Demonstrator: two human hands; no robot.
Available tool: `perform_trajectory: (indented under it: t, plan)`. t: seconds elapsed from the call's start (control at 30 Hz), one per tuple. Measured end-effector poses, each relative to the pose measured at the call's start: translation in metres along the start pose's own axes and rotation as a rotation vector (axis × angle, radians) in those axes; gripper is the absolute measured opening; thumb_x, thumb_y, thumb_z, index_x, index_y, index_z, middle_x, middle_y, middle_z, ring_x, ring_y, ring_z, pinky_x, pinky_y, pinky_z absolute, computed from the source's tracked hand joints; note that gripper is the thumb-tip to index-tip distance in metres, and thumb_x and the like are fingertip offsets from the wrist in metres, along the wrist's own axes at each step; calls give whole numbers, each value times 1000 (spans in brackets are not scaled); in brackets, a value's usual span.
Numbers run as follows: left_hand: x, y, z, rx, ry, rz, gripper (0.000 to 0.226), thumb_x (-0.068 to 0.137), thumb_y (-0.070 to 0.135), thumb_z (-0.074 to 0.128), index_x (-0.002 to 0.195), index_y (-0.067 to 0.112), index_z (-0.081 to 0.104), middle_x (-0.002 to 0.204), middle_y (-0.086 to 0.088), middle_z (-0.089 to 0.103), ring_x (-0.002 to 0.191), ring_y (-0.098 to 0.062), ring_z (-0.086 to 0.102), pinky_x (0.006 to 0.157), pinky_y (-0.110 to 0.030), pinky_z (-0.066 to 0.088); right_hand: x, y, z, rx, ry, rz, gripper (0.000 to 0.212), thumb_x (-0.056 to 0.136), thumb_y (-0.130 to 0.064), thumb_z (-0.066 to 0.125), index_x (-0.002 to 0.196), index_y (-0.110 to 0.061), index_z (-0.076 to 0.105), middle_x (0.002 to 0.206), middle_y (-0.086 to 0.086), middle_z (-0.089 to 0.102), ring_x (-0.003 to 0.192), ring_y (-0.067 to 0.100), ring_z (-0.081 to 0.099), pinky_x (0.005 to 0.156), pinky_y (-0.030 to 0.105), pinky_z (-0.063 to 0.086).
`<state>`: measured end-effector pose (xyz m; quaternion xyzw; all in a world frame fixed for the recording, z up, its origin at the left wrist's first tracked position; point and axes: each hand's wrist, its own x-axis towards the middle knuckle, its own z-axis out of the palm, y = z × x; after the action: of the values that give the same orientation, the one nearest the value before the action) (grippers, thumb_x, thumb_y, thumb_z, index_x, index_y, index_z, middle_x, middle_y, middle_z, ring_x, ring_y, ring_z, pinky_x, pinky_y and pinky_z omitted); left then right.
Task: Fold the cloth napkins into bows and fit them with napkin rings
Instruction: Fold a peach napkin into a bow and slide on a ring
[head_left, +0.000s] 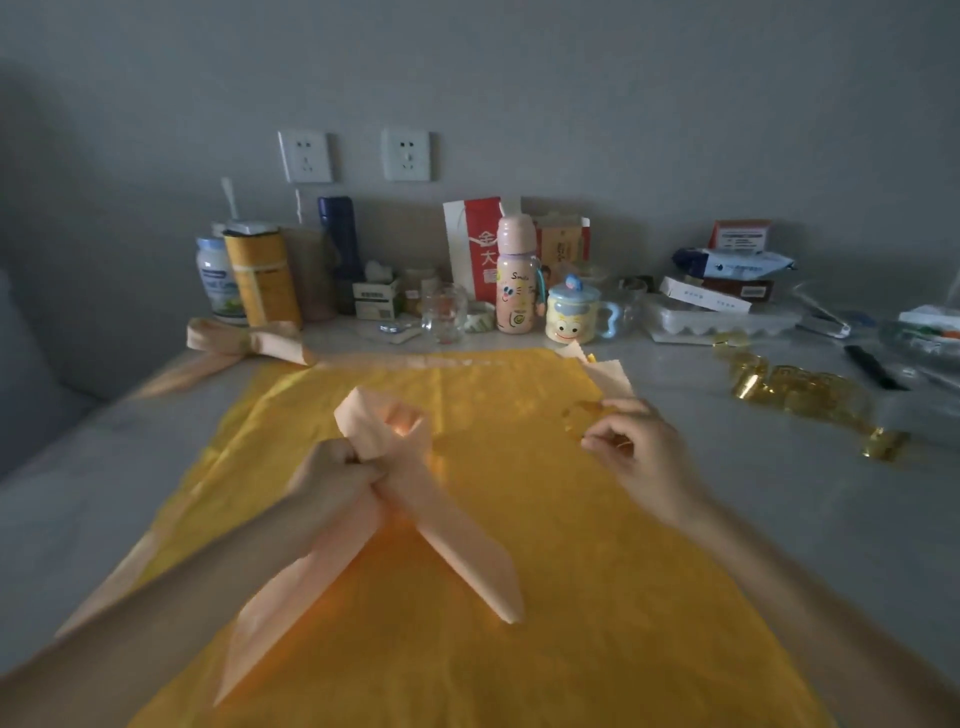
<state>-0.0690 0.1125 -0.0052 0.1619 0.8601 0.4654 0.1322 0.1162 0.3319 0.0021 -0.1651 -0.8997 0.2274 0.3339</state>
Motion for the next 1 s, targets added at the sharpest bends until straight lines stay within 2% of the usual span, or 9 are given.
perform_trajectory:
  t: [0.07,0.2,0.3,0.4,0.53,0.63,0.8,0.87,1.0]
  plan:
    - [-3,-8,-15,205,56,42,8,85,14,62,87,7,65,88,-12,66,77,-22,60,62,-32,45,0,-27,26,69,-162,-35,7,85,-7,65,83,-2,70,107,6,56,115,8,47,80,-3,31]
    - [-11,-18,-18,433,235,-81,63,83,35,65,131,8,34,128,-11,41,119,-29,39,95,-36,33,10,-68,66,97,-304,-39,11,90,-14,61,88,-5,67,123,8,51,120,13,48,87,10,32]
    - [-19,-22,-22,592,420,363,68,83,19,63,138,16,23,134,-12,31,123,-33,32,99,-36,24,16,-84,82,47,-344,1,10,91,-19,60,86,-12,65,129,5,47,120,16,48,91,19,36]
    - [-19,-22,-21,755,65,736,48,90,7,46,136,22,41,137,0,39,131,-22,30,103,-26,20,15,-93,90,-125,-339,-35,14,90,-23,60,91,-13,69,122,3,46,119,20,42,97,27,34]
    - [-18,-27,-23,587,-220,751,46,86,8,50,128,25,55,133,8,47,129,-10,29,108,-17,17,5,-103,92,-365,-314,-149,18,88,-27,57,96,-19,72,103,-3,33,109,21,36,89,26,24]
    - [-8,-35,-28,483,-358,639,50,84,18,56,131,35,52,133,14,41,132,-8,21,116,-29,16,4,-100,86,-341,-397,-55,15,87,-28,59,95,-24,71,98,-5,32,108,20,38,90,27,29]
    - [-10,-31,-30,578,-386,674,53,80,56,62,130,45,48,130,18,37,129,-6,18,114,-29,16,6,-86,80,-198,-447,124,24,92,-30,56,86,-11,70,97,0,44,100,22,49,80,28,41]
    - [-15,-30,-30,589,-310,775,48,82,55,58,128,42,51,129,20,39,128,-4,17,111,-23,13,4,-84,83,-271,-406,124,32,94,-34,52,85,-6,66,101,3,47,97,23,50,78,31,42]
    - [-25,-28,-21,572,-249,943,36,94,40,48,130,33,51,125,18,45,121,1,22,108,-13,2,3,-87,87,-313,-313,52,20,92,-28,57,99,-14,68,110,2,51,98,22,53,76,29,43]
